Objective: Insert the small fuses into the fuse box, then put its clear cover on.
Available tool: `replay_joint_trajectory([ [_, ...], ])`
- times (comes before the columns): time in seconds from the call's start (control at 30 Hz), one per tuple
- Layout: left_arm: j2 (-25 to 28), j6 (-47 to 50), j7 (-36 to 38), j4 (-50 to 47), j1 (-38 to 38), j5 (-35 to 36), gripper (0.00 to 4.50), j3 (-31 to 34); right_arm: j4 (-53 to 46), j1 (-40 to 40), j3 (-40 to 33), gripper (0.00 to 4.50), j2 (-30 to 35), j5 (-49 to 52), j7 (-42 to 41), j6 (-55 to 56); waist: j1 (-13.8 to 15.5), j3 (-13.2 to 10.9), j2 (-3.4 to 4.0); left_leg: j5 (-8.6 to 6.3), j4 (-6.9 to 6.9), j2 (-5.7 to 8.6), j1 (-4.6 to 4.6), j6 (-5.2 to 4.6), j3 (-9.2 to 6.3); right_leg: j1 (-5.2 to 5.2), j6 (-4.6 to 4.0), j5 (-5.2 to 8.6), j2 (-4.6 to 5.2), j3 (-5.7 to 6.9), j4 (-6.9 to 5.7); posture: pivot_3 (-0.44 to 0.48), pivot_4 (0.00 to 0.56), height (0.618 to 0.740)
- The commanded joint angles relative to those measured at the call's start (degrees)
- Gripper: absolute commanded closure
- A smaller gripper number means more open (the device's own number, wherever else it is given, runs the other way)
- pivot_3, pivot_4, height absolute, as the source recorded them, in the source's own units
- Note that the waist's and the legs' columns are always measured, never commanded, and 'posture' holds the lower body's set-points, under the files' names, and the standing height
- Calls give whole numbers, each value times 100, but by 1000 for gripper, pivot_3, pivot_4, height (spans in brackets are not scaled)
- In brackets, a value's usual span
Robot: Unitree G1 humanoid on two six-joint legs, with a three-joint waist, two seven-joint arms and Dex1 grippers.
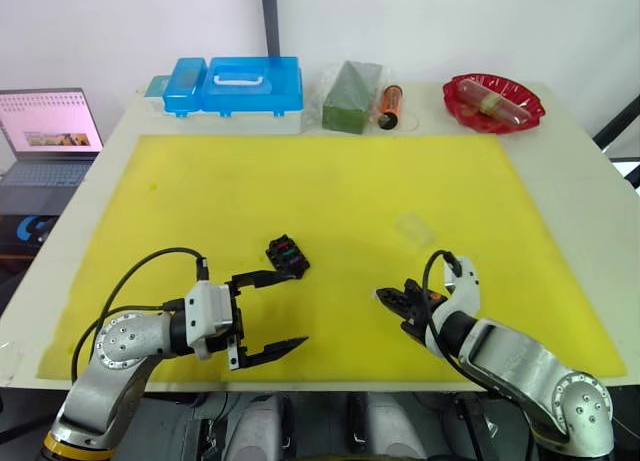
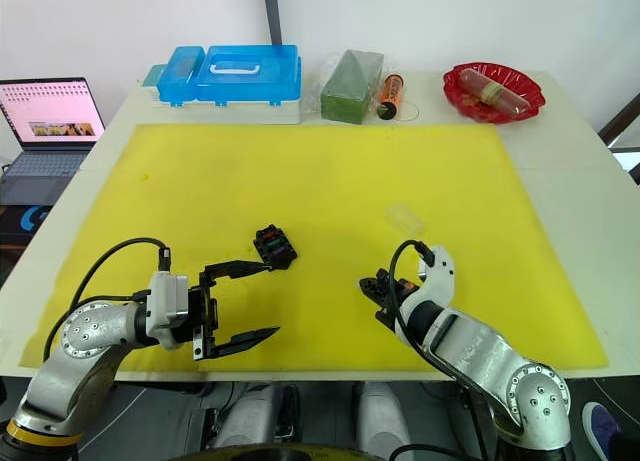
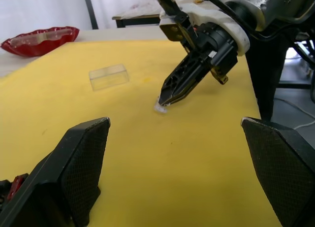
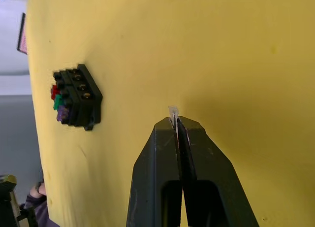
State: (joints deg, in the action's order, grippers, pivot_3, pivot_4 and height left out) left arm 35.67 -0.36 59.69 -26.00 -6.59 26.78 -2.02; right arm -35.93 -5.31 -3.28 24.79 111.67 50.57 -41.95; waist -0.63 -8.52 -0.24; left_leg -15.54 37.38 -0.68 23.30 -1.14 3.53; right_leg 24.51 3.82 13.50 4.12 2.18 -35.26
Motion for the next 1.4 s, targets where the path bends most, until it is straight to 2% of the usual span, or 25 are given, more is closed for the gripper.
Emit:
replay_joint_trajectory([
  [0.03, -14, -73, 5, -132, -22, 59, 0, 26, -250, 7, 143, 4015, 273, 133, -179, 165, 5, 0, 0, 0, 1, 0, 0, 0, 0, -1, -1, 0, 1, 0, 0, 0, 150, 740],
  [0.1, -22, -101, 15, -114, -44, 46, 0, 22, -252, 2, 186, 3559, 489, 133, -328, 166, 4, 1, -2, 0, 3, -1, 0, 0, 0, -2, -2, 1, 4, 0, 0, 0, 150, 740],
  [0.3, -69, -162, 33, -52, -50, 11, 0, -17, -333, -196, 212, 1439, 1324, 133, -1246, 56, 17, 6, -11, 0, 3, -3, -1, 0, -1, -4, -2, 1, 3, 0, 0, 0, 150, 740],
  [0.43, -101, -186, 54, -1, -3, -15, 0, -52, 396, 161, -167, 21, 3329, 133, -3670, -1452, 20, 5, -9, -2, 14, -1, -2, -4, 2, -11, -3, 1, 7, 1, 2, 0, 150, 740],
  [0.5, -112, -171, 47, 3, 43, -9, 0, -67, 1039, 775, -152, 21, 3989, 133, -4621, -2089, 26, 3, -18, -8, 31, -4, -2, -13, -1, -18, -6, 1, 6, 2, 2, 0, 150, 740],
  [0.57, -118, -154, 37, 33, 112, -10, 0, -93, 1491, 1382, -12, 21, 4283, -179, -5327, -2520, 31, 3, -18, -11, 47, -14, 1, -19, -5, -20, -10, -2, -2, 6, 2, 0, 150, 740],
  [0.6, -118, -162, 41, 41, 122, -11, 0, -100, 1480, 1750, 191, 21, 4446, -1058, -6283, -2568, 37, 3, -17, -13, 48, -16, 2, -21, -6, -19, -11, -1, -3, 6, 1, 0, 150, 740],
  [0.7, -100, -207, 71, 67, 133, -11, 0, -108, 1719, 2636, 816, 21, 4582, -2860, -8329, -2542, 75, 3, -9, -21, 50, -21, 6, -35, -6, -11, -10, 0, -11, 6, 2, 0, 150, 740],
  [0.77, -86, -230, 90, 87, 137, -12, 0, -106, 1997, 3078, 1243, 21, 4462, -3637, -9204, -2383, 102, 2, -8, -24, 56, -28, 9, -39, -5, -9, -11, -1, -31, 5, 4, 0, 150, 740],
  [0.8, -82, -239, 95, 94, 139, -18, 0, -106, 2136, 3247, 1420, 202, 4355, -3988, -9518, -2295, 121, 2, -9, -24, 57, -28, 9, -39, -5, -8, -11, -1, -31, 5, 4, 0, 150, 740],
  [0.87, -81, -248, 101, 101, 144, -25, 0, -106, 2321, 3428, 1598, 648, 4207, -4482, -9960, -2214, 142, 2, -9, -24, 59, -29, 9, -39, -5, -8, -12, -1, -29, 4, 3, 0, 150, 740],
  [0.93, -75, -243, 89, 79, 122, -25, 0, -87, 2455, 3586, 1836, 1286, 4064, -5059, -10359, -2047, 151, 2, -8, -24, 61, -28, 11, -39, -5, -8, -12, -1, -18, 5, 2, 0, 150, 740],
  [1.03, -67, -246, 87, 49, 70, -29, 0, -65, 2612, 3721, 1963, 1286, 3867, -5532, -10779, -2009, 138, 2, -8, -25, 63, -24, 12, -38, 1, -7, -12, -3, -2, 6, 1, 0, 150, 740],
  [1.13, -61, -249, 90, 43, 53, -34, 0, -57, 2809, 3780, 2009, 1832, 3699, -5914, -11025, -2034, 138, 2, -8, -25, 63, -23, 11, -38, 5, -6, -13, -4, 3, 6, 1, 0, 150, 740],
  [1.4, -55, -263, 119, 65, 69, -40, 0, -59, 3069, 3779, 1986, 1832, 3331, -6534, -11243, -2243, 136, 2, -7, -25, 63, -22, 11, -37, 5, -5, -17, -7, 15, 11, 0, 0, 150, 740],
])
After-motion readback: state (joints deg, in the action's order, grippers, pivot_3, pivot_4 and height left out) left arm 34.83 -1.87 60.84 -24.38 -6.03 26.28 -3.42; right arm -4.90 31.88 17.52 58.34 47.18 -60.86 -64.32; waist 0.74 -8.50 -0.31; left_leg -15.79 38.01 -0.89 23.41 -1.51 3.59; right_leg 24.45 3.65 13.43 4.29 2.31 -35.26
